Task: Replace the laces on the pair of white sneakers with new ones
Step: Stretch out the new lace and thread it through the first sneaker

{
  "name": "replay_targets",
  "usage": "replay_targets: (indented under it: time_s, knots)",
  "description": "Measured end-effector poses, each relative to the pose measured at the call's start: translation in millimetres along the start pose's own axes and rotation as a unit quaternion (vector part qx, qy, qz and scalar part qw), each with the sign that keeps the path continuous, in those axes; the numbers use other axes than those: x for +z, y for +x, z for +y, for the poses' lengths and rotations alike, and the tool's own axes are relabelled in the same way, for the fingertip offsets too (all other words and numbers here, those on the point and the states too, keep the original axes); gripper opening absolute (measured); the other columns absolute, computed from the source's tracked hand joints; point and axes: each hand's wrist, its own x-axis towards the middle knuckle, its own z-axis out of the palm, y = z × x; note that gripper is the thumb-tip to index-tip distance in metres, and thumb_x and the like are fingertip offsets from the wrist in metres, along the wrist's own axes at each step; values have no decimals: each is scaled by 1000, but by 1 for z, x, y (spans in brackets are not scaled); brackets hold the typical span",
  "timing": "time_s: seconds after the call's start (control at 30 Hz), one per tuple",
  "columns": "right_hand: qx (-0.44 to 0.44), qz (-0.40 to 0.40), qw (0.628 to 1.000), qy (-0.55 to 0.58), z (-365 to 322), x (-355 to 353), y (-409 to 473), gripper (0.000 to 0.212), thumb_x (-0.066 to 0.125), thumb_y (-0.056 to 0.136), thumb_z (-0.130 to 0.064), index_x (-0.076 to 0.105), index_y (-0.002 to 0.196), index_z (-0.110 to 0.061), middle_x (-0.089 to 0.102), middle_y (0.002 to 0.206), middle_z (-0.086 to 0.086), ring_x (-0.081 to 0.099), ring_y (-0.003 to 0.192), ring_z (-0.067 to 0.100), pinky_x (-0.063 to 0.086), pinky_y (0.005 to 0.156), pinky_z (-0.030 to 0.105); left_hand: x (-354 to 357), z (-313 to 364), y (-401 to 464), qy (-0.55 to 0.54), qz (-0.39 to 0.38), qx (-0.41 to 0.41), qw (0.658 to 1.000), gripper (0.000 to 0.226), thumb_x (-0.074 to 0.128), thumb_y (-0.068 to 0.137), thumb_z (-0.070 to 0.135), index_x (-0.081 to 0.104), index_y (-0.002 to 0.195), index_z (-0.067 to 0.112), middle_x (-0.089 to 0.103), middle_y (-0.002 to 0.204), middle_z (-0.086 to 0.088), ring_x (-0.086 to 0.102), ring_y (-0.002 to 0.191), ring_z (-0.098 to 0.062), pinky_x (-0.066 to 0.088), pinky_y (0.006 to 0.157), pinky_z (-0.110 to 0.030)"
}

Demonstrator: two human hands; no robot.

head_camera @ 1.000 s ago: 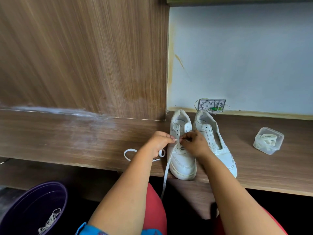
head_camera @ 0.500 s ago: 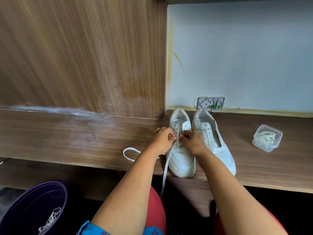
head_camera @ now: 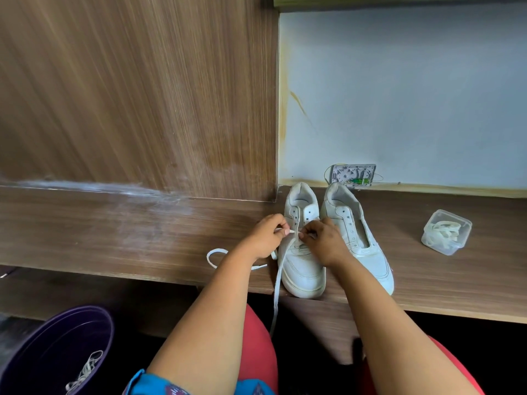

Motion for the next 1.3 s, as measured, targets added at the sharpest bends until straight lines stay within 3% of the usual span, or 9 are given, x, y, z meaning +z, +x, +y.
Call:
replay_targets:
  time_s: [0.13,0.23,0.33,0.43,0.6,0.73,0.9,1.13,1.3]
  knots:
    - [12,-9,1000,23,-1,-4,2,9,60,92,-23,66,97,-18,44,105,1,47,113,26,36,102,32,-4,3,0,64,-9,-40,997,13,53,97,22,51,84,19,54,98,-1,49,92,-18,37,75,-28]
    - [9,23,997,69,-1,-8,-3,18,51,94,-8,67,99,-15,54,101,-2,54,104,20,39,85,19,-7,7,-3,153,27,-50,987,19,59,93,32,49,95,16,49,113,-3,40,109,-14,37,85,-29]
    - [27,53,988,144,-2,-14,-14,29,41,93,0,65,96,-16,64,100,-5,57,90,9,39,66,7,-6,13,-14,135,26,-26,990,27,68,85,36,54,97,16,48,102,3,45,97,-12,41,81,-29]
    - [23,67,984,161,-2,-17,-25,36,37,89,5,65,94,-16,64,102,-4,57,94,12,42,70,17,3,17,-23,176,-42,-37,983,8,62,91,20,59,97,15,59,104,-2,57,96,-20,47,83,-32]
    - [-30,63,991,118,-9,-11,-35,34,39,90,7,64,93,-17,62,106,1,58,93,12,39,69,9,6,23,-32,150,-68,-91,982,8,51,94,15,55,100,12,52,97,-3,49,88,-19,39,74,-28]
    - [-58,68,993,81,-10,-8,-39,38,41,89,9,60,89,-23,59,110,6,59,92,18,38,70,4,10,26,-36,105,-63,-97,988,18,51,89,12,48,72,15,48,73,1,46,72,-18,33,61,-28]
    - [-61,67,994,53,-10,-12,-42,34,43,88,9,62,93,-18,59,110,6,57,92,15,36,74,9,13,37,-36,212,-46,-84,973,22,48,94,23,59,105,7,61,104,-10,56,86,-24,40,66,-29]
    - [-130,60,990,-1,-16,-4,-50,42,51,83,6,63,123,-6,55,115,13,59,98,24,43,86,21,10,45,-37,-84,14,-146,986,31,36,97,36,56,106,14,57,95,-5,57,76,-19,42,69,-30]
    - [-152,103,981,57,-31,4,-51,19,65,88,-9,70,106,-9,65,98,9,64,80,21,50,74,25,4,46,-39,-212,25,-112,971,31,41,102,22,55,77,12,49,68,0,43,60,-12,37,57,-23]
